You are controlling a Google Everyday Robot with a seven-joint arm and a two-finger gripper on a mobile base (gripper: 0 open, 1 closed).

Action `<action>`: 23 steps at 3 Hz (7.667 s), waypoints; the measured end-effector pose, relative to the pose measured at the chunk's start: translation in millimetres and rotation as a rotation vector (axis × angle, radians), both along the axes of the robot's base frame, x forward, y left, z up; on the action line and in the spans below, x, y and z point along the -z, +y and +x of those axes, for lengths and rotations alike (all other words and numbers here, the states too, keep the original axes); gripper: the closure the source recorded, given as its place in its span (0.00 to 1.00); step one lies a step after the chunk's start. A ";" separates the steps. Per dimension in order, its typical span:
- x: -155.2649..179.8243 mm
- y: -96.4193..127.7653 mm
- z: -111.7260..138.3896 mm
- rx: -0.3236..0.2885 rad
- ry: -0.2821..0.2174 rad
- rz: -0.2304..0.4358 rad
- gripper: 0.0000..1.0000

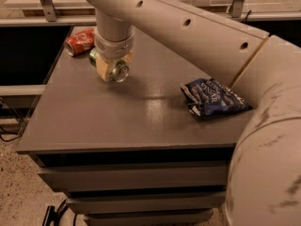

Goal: Place green can upright

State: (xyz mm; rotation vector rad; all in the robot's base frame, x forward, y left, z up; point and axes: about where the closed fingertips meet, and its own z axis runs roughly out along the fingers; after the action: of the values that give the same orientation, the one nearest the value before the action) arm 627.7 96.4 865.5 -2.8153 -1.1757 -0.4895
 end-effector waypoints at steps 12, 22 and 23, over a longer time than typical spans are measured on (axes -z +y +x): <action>-16.7 -64.0 -23.2 1.285 0.330 0.207 1.00; -22.4 -42.0 -85.6 1.852 0.576 0.497 1.00; -29.5 -29.0 -78.3 1.868 0.622 0.537 1.00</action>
Offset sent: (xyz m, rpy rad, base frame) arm -0.0421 -0.0292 0.0247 0.1787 -0.1343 -1.0302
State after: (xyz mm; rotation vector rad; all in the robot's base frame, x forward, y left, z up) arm 549.3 67.4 895.0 -2.2683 1.5538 0.1360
